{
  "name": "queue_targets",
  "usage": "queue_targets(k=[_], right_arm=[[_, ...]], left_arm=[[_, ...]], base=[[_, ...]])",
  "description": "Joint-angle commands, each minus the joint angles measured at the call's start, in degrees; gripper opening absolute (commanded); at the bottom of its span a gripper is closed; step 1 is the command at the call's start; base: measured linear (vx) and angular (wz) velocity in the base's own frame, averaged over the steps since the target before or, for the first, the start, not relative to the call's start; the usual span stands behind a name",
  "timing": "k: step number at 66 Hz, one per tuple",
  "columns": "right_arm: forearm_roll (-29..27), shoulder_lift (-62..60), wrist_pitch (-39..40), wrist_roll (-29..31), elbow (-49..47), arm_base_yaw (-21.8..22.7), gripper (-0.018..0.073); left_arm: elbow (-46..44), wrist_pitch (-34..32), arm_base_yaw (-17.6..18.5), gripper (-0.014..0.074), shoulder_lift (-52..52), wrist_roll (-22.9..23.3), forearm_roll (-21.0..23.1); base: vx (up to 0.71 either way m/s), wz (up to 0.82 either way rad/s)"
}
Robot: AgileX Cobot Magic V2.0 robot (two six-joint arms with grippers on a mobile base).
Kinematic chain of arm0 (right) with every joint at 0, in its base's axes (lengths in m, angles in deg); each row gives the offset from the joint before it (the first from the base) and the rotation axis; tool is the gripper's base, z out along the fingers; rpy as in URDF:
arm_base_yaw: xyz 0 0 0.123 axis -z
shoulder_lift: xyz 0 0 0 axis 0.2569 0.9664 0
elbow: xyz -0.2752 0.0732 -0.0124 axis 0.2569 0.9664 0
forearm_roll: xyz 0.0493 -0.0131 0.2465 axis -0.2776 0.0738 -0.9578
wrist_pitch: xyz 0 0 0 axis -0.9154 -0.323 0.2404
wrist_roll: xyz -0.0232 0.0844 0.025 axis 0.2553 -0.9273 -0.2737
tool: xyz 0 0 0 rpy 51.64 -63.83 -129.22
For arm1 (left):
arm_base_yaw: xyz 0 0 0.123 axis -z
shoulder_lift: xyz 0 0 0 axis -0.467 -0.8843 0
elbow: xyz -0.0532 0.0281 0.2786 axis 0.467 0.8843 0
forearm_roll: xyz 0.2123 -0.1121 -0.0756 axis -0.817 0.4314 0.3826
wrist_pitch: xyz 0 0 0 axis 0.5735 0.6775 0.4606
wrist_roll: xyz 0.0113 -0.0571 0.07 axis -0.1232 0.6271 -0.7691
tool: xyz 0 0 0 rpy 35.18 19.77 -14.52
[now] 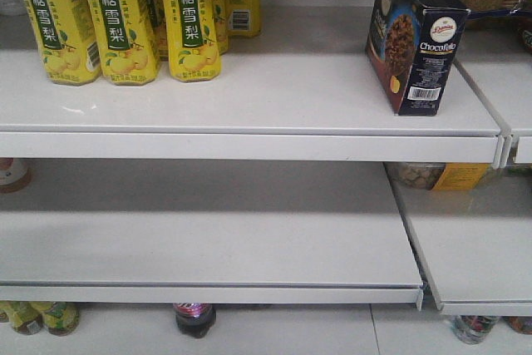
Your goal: Left arm holds basket, right arm returns cookies
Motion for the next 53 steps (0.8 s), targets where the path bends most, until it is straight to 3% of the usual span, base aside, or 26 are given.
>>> queue_targets(k=[1,12,43,53], right_arm=[[1.5,0.3,0.1,0.1,-1.8,0.5,0.0302],[2.1,0.3,7.3,0.2,-1.8,6.0,-0.0017],[2.2,-0.2,24.6,0.2,-1.1,26.5,-0.001],[2.2,-4.3,25.4,0.2,3.5,29.8,-0.001]], left_arm=[[-1.9,-5.4,-0.1,-0.0003,1.0,-1.5,-1.2],[-1.9,-5.4,-0.1,-0.0003,1.0,-1.5,-1.2],[-1.9,-5.4,-0.1,-0.0003,1.0,-1.5,-1.2],[-1.9,-5.4,-0.1,-0.0003,1.0,-1.5,-1.2]], base=[[0.0,0.0],[0.0,0.0],[0.0,0.0],[0.0,0.0]])
